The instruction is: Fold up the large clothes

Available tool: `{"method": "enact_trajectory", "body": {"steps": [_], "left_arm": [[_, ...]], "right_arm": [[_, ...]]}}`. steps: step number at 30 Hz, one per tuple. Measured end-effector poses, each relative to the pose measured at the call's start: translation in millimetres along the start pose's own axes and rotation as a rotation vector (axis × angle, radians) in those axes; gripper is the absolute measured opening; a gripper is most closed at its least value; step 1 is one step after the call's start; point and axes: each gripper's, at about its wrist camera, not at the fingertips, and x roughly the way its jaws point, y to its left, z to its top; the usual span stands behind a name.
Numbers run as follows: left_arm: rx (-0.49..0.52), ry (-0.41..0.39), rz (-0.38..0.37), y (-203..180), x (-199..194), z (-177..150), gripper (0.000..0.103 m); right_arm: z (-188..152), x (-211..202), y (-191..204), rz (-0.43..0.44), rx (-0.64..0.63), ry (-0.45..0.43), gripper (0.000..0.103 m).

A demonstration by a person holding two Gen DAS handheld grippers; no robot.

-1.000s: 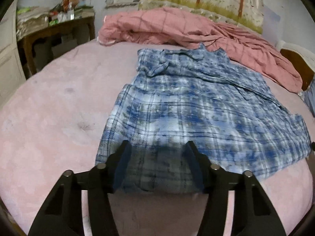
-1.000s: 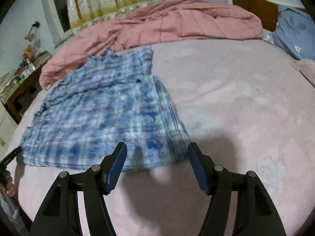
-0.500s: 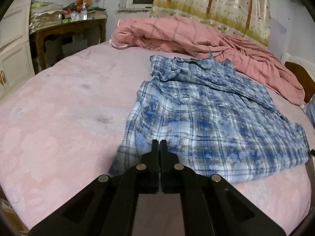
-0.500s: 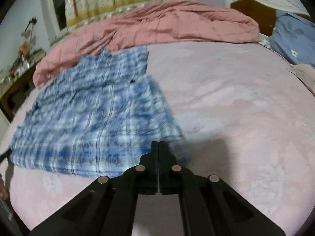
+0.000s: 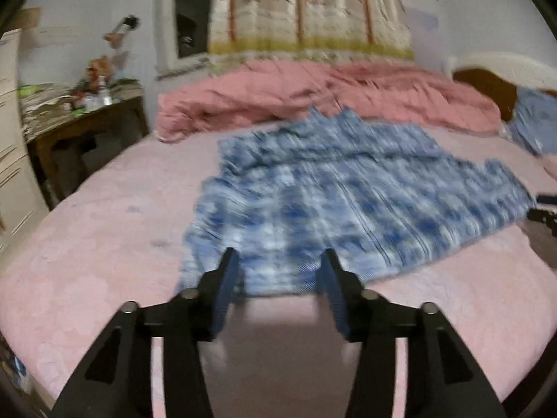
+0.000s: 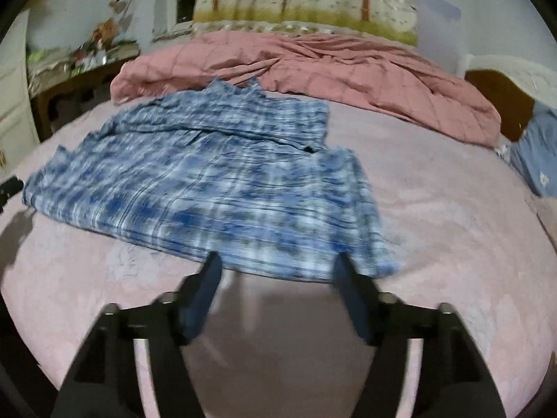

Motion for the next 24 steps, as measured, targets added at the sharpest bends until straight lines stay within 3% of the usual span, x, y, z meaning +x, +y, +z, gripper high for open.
{"method": "enact_trajectory", "body": {"steps": [2, 5, 7, 9, 13, 14, 15, 16, 17, 18, 20, 24], "left_arm": [[0.070, 0.072, -0.006, -13.1, 12.7, -2.7, 0.060], [0.203, 0.165, 0.049, -28.8, 32.0, -8.4, 0.065], [0.190, 0.157, 0.080, -27.2, 37.1, -5.7, 0.075], [0.135, 0.153, 0.131, -20.0, 44.5, -0.1, 0.076], [0.119, 0.193, 0.171, -16.2, 61.9, 5.2, 0.074], [0.124, 0.197, 0.181, -16.1, 62.8, 6.7, 0.071], [0.129, 0.200, 0.210, -15.4, 65.8, 8.2, 0.055], [0.129, 0.197, 0.252, -14.0, 68.2, 9.1, 0.022], [0.122, 0.200, 0.308, -10.8, 71.6, 8.8, 0.007], [0.102, 0.209, 0.302, -7.5, 72.4, 7.5, 0.005], [0.077, 0.176, 0.279, -4.0, 63.5, 6.7, 0.005], [0.050, 0.099, 0.268, -2.5, 33.8, 4.6, 0.004]], "right_arm": [[0.1, 4.4, 12.6, 0.003, -0.067, 0.031, 0.077], [-3.7, 15.5, 29.7, -0.012, -0.182, 0.103, 0.079], [-5.9, 21.6, 33.8, -0.034, -0.233, 0.129, 0.081], [-2.8, 25.8, 32.1, -0.056, -0.235, 0.116, 0.083], [10.1, 48.2, 20.9, -0.119, -0.173, 0.111, 0.083], [11.5, 53.1, 19.4, -0.126, -0.170, 0.103, 0.076], [12.8, 57.3, 17.5, -0.132, -0.180, 0.104, 0.055], [13.1, 60.4, 17.6, -0.124, -0.189, 0.109, 0.041], [13.8, 62.1, 17.4, -0.117, -0.194, 0.113, 0.017], [14.4, 62.4, 16.4, -0.137, -0.190, 0.109, 0.009], [14.5, 58.0, 14.9, -0.148, -0.166, 0.089, 0.004], [10.4, 30.6, 11.2, -0.153, -0.079, 0.025, 0.002]]}}
